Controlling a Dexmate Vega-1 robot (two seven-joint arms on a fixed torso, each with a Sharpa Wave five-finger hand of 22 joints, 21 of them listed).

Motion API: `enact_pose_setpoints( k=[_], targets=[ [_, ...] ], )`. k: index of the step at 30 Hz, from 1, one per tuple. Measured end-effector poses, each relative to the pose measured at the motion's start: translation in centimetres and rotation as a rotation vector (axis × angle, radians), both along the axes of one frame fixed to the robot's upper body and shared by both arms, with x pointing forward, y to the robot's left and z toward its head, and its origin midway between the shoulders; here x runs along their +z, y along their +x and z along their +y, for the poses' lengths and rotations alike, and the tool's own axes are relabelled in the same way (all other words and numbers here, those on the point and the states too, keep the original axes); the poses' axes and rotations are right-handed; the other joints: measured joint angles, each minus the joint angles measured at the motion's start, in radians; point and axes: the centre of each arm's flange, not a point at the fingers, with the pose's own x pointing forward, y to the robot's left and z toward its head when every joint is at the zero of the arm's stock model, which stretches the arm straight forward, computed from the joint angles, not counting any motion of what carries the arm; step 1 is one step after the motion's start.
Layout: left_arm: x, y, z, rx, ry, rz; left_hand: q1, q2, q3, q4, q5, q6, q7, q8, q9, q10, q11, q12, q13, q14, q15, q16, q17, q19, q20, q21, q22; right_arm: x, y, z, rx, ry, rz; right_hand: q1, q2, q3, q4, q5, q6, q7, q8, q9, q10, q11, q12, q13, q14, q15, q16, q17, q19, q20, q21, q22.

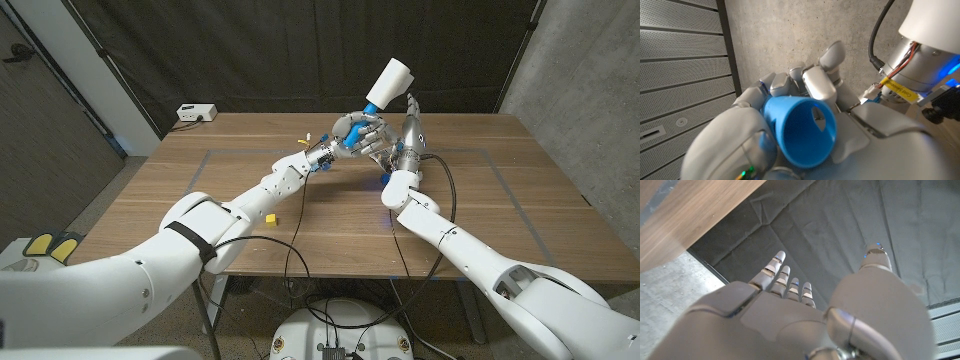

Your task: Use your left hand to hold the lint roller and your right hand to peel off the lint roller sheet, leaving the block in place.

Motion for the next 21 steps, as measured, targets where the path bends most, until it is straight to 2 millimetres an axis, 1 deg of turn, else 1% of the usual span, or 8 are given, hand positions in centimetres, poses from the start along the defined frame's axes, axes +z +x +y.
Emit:
enact_pose_setpoints(
  k=[4, 6, 9, 11, 12, 15, 18, 21],
  targets=[
    [-0.5, -0.3, 0.5, -0.001, -0.027, 0.001, 0.0, 0.0, 0.0, 0.0, 0.0, 0.0, 0.0, 0.0, 0.0, 0.0, 0.0, 0.0, -0.002, 0.0, 0.0, 0.0, -0.003, 0.004, -0.004, 0.0, -0.005, -0.2, 0.5, 0.2, 0.004, 0.038, -0.022, 0.0, 0.0, -0.004, -0.001, 0.004, -0.013, 0.001, -0.007, 0.0, -0.01, -0.01, 0.0, 0.0, -0.005, -0.005, 0.0, 0.0, -0.001, -0.001, 0.0, 0.0],
    [-0.8, -0.4, 0.8, 0.004, -0.043, 0.004, 0.0, 0.0, 0.0, 0.0, 0.0, 0.0, 0.0, 0.0, 0.0, 0.0, 0.0, 0.0, -0.002, 0.0, 0.0, 0.0, -0.004, 0.006, -0.005, 0.0, -0.004, -0.2, 0.5, 0.3, 0.009, 0.057, -0.047, 0.0, 0.0, -0.013, -0.003, 0.004, -0.03, 0.0, -0.007, 0.0, -0.016, -0.016, 0.0, 0.0, -0.005, -0.005, 0.0, 0.0, -0.004, -0.004, -0.001, 0.0],
    [-1.1, -0.6, 1.3, 0.022, -0.077, 0.018, 0.0, 0.0, 0.0, 0.0, 0.0, 0.0, 0.0, 0.0, 0.0, 0.0, 0.0, 0.0, -0.002, 0.0, 0.0, 0.0, -0.008, 0.006, -0.005, 0.0, -0.001, -0.4, 0.9, 0.3, 0.017, 0.088, -0.082, -0.01, -0.01, -0.025, -0.003, 0.01, -0.062, 0.0, -0.018, 0.002, -0.026, -0.026, 0.0, 0.003, -0.016, -0.002, -0.008, 0.0, -0.014, -0.014, -0.005, 0.0],
    [-1.3, -0.7, 1.6, 0.035, -0.098, 0.03, 0.0, 0.0, 0.0, 0.0, 0.0, 0.0, 0.0, 0.0, 0.0, 0.0, 0.0, 0.0, -0.002, 0.0, 0.0, 0.0, -0.008, 0.006, -0.005, 0.0, 0.002, -0.5, 1.0, 0.1, 0.025, 0.111, -0.108, -0.012, -0.012, -0.03, -0.003, 0.011, -0.073, 0.002, -0.018, 0.005, -0.033, -0.023, 0.0, 0.005, -0.017, -0.003, -0.008, 0.0, -0.02, -0.009, -0.005, 0.0],
    [-1.3, -0.7, 1.6, 0.036, -0.101, 0.031, 0.0, 0.0, 0.0, 0.0, 0.0, 0.0, 0.0, 0.0, 0.0, 0.0, 0.0, 0.0, -0.002, 0.0, 0.0, 0.002, -0.008, 0.006, -0.005, 0.0, 0.001, -0.5, 1.0, 0.1, 0.027, 0.115, -0.114, -0.014, -0.014, -0.034, -0.004, 0.011, -0.075, 0.0, -0.018, 0.005, -0.038, -0.027, 0.0, 0.006, -0.02, -0.001, -0.008, 0.0, -0.02, -0.009, -0.005, 0.0],
    [-1.5, -0.9, 2.1, 0.051, -0.131, 0.047, 0.0, 0.0, 0.0, 0.0, 0.0, 0.0, 0.0, 0.0, 0.0, 0.0, 0.0, 0.0, -0.001, 0.0, 0.0, 0.007, -0.008, 0.005, -0.005, 0.0, 0.0, -0.6, 0.9, -0.1, 0.059, 0.141, -0.16, -0.014, -0.028, -0.049, -0.002, 0.017, -0.094, -0.019, -0.018, 0.005, -0.047, -0.046, 0.0, 0.006, -0.023, 0.002, -0.008, 0.0, -0.019, -0.009, -0.005, 0.0],
    [-1.7, -1.0, 2.4, 0.064, -0.154, 0.061, 0.0, 0.0, 0.0, 0.0, 0.0, 0.0, 0.0, 0.0, 0.0, 0.0, 0.0, 0.0, -0.001, 0.0, 0.0, 0.008, -0.004, 0.005, -0.005, 0.0, 0.001, -0.6, 0.7, -0.3, 0.098, 0.162, -0.201, -0.009, -0.033, -0.058, -0.012, 0.031, -0.101, -0.05, -0.015, 0.005, -0.043, -0.08, 0.0, 0.006, -0.005, -0.003, -0.006, 0.0, 0.016, -0.018, 0.004, -0.001],
    [-1.9, -1.0, 2.9, 0.082, -0.174, 0.079, 0.0, 0.0, 0.0, 0.0, 0.0, 0.0, 0.0, 0.0, 0.0, 0.0, 0.0, 0.0, -0.001, 0.0, 0.0, 0.008, -0.002, 0.005, -0.005, 0.0, 0.003, -0.6, 0.5, -0.6, 0.15, 0.177, -0.25, -0.003, -0.039, -0.069, -0.014, 0.039, -0.085, -0.069, 0.0, 0.005, -0.025, -0.102, 0.008, 0.01, 0.017, -0.004, 0.004, 0.0, 0.046, -0.02, 0.013, -0.003]
  ],
)
